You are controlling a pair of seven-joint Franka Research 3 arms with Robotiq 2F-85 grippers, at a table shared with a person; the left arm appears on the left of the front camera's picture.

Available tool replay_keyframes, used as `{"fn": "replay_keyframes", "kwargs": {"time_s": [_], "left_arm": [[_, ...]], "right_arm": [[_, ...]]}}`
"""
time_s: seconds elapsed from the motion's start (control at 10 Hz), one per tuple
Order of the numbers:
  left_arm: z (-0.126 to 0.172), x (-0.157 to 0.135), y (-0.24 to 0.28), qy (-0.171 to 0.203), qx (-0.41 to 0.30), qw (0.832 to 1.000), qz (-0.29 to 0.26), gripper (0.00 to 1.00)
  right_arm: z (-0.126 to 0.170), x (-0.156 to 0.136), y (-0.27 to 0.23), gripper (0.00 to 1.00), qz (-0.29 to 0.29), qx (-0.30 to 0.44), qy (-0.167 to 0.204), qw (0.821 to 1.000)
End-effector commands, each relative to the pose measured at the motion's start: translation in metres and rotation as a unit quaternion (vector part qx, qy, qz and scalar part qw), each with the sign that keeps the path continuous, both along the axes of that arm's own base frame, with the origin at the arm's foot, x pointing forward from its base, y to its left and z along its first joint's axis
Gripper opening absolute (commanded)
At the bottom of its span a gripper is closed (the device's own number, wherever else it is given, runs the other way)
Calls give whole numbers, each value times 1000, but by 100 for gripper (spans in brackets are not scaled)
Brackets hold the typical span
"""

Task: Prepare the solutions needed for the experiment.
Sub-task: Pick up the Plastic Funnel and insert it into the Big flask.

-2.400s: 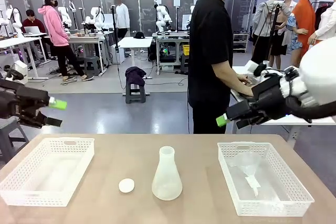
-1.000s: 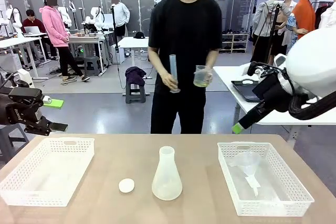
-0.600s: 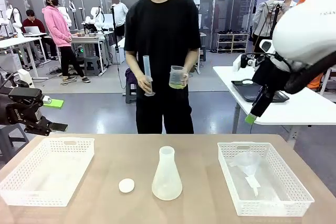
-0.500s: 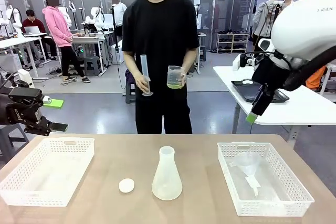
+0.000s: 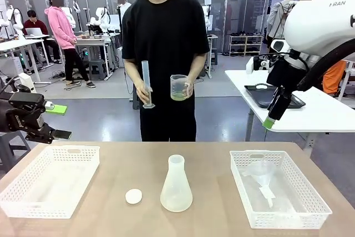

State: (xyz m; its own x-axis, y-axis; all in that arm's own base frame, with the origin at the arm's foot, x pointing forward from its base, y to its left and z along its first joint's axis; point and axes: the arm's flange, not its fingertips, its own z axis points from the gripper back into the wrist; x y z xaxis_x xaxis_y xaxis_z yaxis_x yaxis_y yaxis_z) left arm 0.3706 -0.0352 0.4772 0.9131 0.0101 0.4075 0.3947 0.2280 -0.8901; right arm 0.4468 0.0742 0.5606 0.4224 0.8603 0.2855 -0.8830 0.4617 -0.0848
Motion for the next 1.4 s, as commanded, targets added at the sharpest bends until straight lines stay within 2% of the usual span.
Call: {"fn": "replay_keyframes", "kwargs": {"time_s": [0.0, 0.2, 0.3, 0.4, 0.5, 0.7, 1.3], "left_arm": [[0, 2, -2, -4, -15, 1000, 0, 100], [0, 2, -2, -4, -15, 1000, 0, 100], [0, 2, -2, -4, -15, 1000, 0, 100], [0, 2, -2, -4, -15, 1000, 0, 100], [0, 2, -2, -4, -15, 1000, 0, 100], [0, 2, -2, -4, -15, 1000, 0, 100], [0, 2, -2, -4, -15, 1000, 0, 100]], "right_arm": [[-3, -4, 1, 100, -9, 8, -6, 1000], [0, 0, 0, 100, -1, 0, 0, 1000], [-8, 13, -5, 100, 60, -6, 10, 998], [-15, 23, -8, 100, 96, -8, -3, 995], [-23, 28, -8, 100, 132, -24, 3, 991], [-43, 39, -12, 100, 162, -44, 23, 986], [-115, 69, -23, 100, 164, -46, 83, 982]]}}
